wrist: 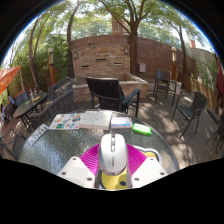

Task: Arrange mouse

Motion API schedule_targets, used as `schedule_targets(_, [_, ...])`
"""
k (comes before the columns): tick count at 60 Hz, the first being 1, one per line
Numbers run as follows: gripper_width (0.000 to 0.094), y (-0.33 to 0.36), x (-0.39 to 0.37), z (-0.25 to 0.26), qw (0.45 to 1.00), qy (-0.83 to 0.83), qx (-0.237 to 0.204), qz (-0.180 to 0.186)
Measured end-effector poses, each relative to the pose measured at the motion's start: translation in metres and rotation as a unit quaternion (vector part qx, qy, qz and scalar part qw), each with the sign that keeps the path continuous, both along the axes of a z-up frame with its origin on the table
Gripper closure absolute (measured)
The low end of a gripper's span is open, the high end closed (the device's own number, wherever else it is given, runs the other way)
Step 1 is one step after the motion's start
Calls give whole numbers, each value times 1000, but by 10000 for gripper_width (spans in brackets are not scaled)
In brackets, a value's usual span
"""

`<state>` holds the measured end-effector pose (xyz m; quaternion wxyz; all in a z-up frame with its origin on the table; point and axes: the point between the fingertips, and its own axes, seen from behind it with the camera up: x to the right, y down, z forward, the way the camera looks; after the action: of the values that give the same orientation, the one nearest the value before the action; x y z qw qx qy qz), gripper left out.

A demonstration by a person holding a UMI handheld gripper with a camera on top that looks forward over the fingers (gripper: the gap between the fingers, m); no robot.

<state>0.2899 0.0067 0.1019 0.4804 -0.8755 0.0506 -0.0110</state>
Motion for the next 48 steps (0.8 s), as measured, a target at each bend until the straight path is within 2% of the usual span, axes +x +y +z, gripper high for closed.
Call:
schedule_targets(4, [573, 0, 21, -27, 999, -8, -35, -5])
schedule_targets(8, [551, -12, 41, -67, 999, -9, -50, -3])
schedule_targets(18, [410, -28, 48, -109, 995, -2, -100, 9])
schedule_targets(20, [326, -30, 49, -107, 995, -4, -98, 9])
schedule_targets(24, [63, -33, 50, -91, 996, -15, -88, 10])
schedule_targets(27, [112, -40, 50, -77, 996, -25, -80, 6])
schedule_targets(32, [69, -53, 43, -45, 997, -28, -66, 2])
schedule_targets(48, [74, -136, 13, 56, 999, -47, -25, -11])
